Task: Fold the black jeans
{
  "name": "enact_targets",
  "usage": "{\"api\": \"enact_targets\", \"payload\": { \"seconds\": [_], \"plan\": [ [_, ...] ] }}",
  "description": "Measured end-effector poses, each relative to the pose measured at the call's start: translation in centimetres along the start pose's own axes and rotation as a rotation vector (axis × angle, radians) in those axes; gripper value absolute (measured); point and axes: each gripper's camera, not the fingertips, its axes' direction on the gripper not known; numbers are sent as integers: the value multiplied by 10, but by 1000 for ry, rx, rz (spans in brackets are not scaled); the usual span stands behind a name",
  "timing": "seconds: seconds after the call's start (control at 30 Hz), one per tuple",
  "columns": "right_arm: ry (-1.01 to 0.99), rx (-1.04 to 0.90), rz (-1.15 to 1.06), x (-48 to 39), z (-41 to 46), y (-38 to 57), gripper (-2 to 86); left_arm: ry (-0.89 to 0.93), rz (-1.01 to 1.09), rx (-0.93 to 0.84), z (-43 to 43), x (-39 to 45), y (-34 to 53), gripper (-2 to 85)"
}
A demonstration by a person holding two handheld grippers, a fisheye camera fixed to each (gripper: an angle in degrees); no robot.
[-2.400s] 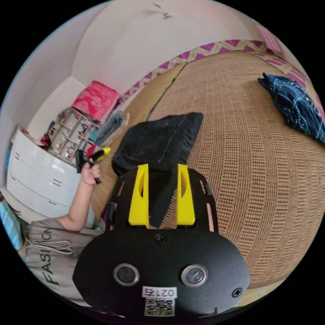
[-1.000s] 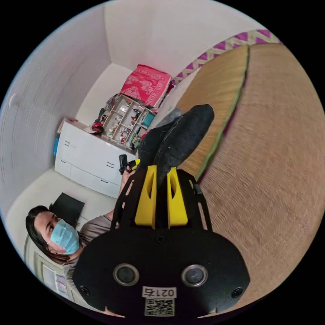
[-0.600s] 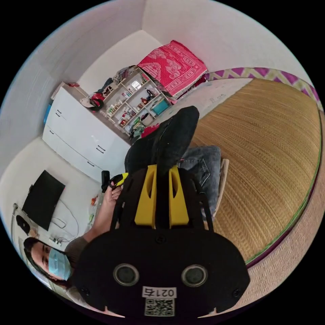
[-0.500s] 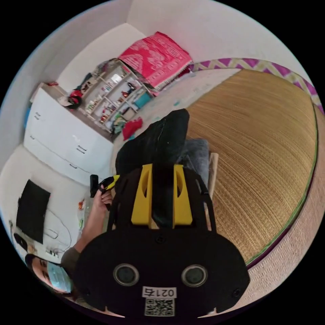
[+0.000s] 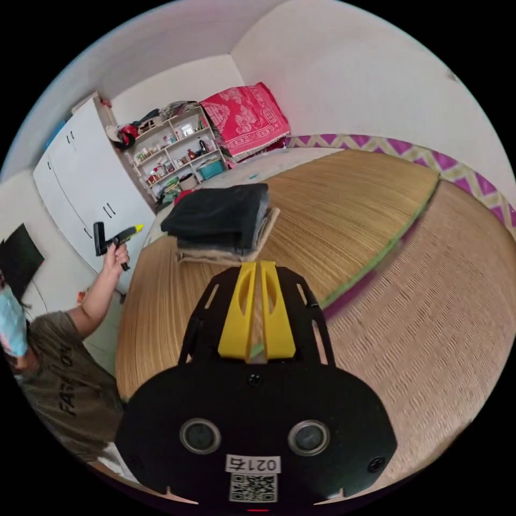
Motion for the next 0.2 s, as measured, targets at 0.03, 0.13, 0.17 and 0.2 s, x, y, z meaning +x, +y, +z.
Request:
{"api": "enact_targets", "payload": {
  "seconds": [0.03,0.13,0.17,0.2],
  "plan": [
    [61,9,-3,-11,-39,45,6,-19,98,-8,-4,46,-5,-9],
    [287,73,40,-32,-131,159,1,-21,305,1,9,157,-8,-9],
    [380,69,56,-38,-161,199,3,-8,336,-5,15,177,-9,-9],
    [435,64,69,-39,-175,218,6,43,409,-37,32,219,-11,-9]
  ]
}}
